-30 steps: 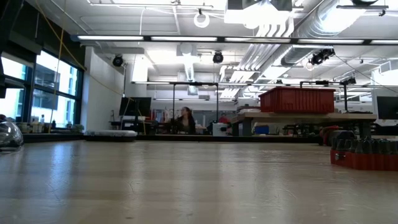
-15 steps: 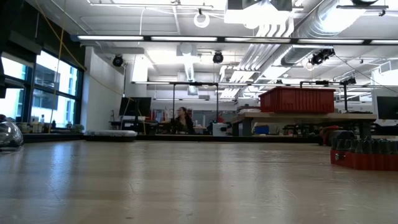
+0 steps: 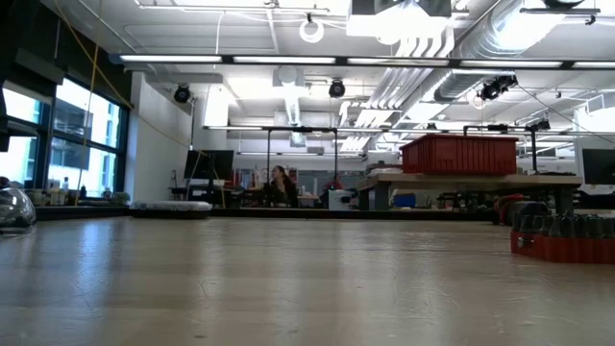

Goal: Coil cords
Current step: Coil the black wire into the spool

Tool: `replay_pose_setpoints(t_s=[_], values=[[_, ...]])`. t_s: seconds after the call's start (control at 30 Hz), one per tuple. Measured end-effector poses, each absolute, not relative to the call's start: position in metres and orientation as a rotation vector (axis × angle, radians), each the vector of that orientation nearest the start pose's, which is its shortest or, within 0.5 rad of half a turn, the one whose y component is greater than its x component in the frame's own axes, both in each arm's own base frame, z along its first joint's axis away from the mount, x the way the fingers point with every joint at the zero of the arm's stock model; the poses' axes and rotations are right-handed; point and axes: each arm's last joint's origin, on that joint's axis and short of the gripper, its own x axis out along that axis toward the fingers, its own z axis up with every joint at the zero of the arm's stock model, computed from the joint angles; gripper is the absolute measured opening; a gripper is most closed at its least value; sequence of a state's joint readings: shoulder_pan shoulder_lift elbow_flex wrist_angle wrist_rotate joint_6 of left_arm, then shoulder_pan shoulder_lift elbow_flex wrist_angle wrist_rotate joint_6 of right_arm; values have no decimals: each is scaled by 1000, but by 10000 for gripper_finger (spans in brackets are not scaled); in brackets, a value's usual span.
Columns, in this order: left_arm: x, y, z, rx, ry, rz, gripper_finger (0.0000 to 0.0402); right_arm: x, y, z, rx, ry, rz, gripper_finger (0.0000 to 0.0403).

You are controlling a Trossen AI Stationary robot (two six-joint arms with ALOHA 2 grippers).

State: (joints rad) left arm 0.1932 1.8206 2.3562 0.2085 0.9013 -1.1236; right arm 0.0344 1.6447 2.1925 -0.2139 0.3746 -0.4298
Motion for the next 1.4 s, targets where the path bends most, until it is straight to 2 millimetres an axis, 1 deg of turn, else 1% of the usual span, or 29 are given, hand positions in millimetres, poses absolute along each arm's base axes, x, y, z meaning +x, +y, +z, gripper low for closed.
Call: replay_pose_setpoints(t_s=[0.1, 0.33, 0.47, 0.6, 0.67, 0.8, 0.87, 0.93, 1.03, 1.13, 1.23, 1.3, 1.4], values=[[327, 39, 594, -656, -203, -921, 1, 310, -5, 575, -356, -248, -419, 154], [330, 31, 594, -671, -201, -948, 1, 323, -15, 568, -371, -230, -445, 140], [327, 31, 598, -655, -268, -951, 1, 323, -15, 570, -409, -246, -451, 128], [325, 31, 600, -661, -289, -953, 1, 323, -14, 571, -425, -257, -446, 116], [325, 32, 600, -666, -290, -949, 1, 323, -14, 571, -429, -260, -429, 101], [325, 32, 600, -671, -293, -944, 1, 325, -13, 570, -429, -262, -412, 57], [324, 32, 601, -669, -306, -941, 1, 326, -15, 568, -434, -233, -463, 45], [323, 32, 602, -652, -332, -951, 1, 323, -16, 567, -458, -186, -515, 42], [317, 31, 606, -636, -357, -967, 1, 312, -16, 573, -475, -187, -520, 51], [312, 31, 609, -624, -366, -976, 1, 301, -10, 578, -475, -197, -490, 74], [310, 31, 609, -628, -313, -1014, 1, 298, -3, 577, -483, -159, -489, 107], [309, 30, 608, -613, -247, -1052, 1, 296, 1, 575, -495, -124, -496, 129], [302, 28, 608, -599, -137, -1095, 1, 287, 7, 576, -510, -100, -462, 154]])
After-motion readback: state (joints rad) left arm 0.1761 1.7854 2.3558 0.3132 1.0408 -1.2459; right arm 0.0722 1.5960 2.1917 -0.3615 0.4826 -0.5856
